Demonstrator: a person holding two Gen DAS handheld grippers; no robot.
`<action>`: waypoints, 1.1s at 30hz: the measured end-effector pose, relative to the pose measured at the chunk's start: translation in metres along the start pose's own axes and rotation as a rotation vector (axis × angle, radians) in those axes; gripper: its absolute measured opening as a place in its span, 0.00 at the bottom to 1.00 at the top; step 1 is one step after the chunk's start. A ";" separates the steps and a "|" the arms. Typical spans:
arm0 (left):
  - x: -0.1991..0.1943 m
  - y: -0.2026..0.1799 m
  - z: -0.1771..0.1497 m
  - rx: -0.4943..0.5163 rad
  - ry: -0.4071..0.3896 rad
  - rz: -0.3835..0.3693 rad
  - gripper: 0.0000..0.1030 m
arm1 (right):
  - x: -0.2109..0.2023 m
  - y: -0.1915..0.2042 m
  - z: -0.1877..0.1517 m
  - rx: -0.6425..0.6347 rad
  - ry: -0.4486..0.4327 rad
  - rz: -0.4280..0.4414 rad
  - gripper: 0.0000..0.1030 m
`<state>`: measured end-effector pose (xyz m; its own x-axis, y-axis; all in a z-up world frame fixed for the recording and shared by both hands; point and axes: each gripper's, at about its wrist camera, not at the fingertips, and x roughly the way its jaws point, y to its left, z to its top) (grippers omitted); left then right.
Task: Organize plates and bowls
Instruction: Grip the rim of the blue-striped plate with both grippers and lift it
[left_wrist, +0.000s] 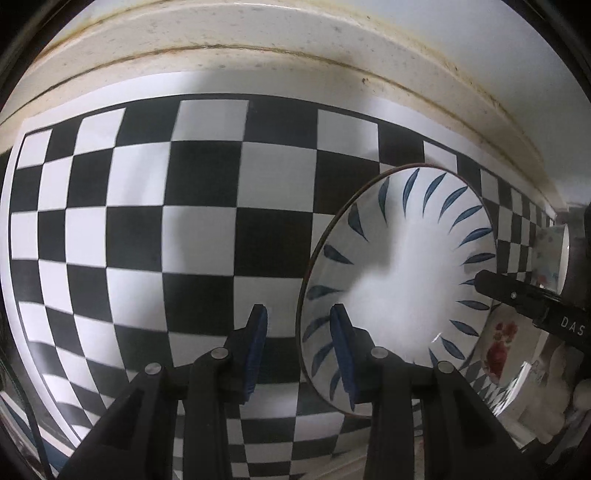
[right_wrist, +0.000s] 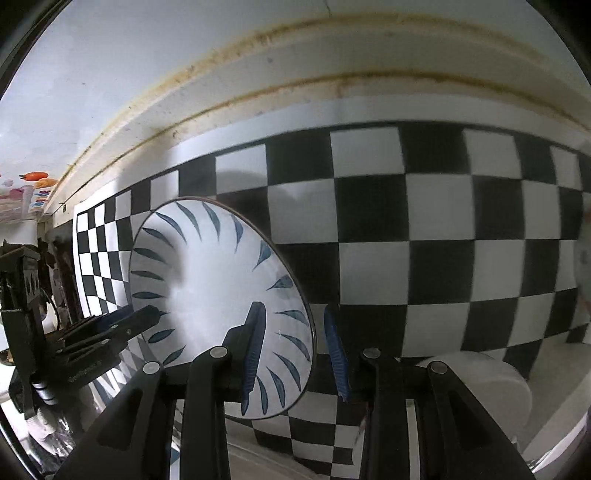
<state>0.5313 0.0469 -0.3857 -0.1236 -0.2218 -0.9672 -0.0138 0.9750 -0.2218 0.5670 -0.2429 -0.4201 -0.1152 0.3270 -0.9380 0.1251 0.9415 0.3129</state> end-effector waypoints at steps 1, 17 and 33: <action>0.001 -0.001 -0.001 0.004 0.000 -0.001 0.32 | 0.003 -0.001 0.001 -0.002 0.008 0.001 0.35; 0.000 -0.027 -0.032 0.019 -0.054 -0.006 0.24 | 0.014 0.004 -0.005 -0.045 0.030 -0.026 0.20; -0.044 -0.040 -0.069 0.037 -0.111 -0.011 0.24 | -0.015 0.019 -0.028 -0.091 -0.006 0.000 0.16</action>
<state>0.4684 0.0188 -0.3257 -0.0125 -0.2347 -0.9720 0.0221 0.9718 -0.2349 0.5435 -0.2280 -0.3957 -0.1092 0.3267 -0.9388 0.0348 0.9451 0.3248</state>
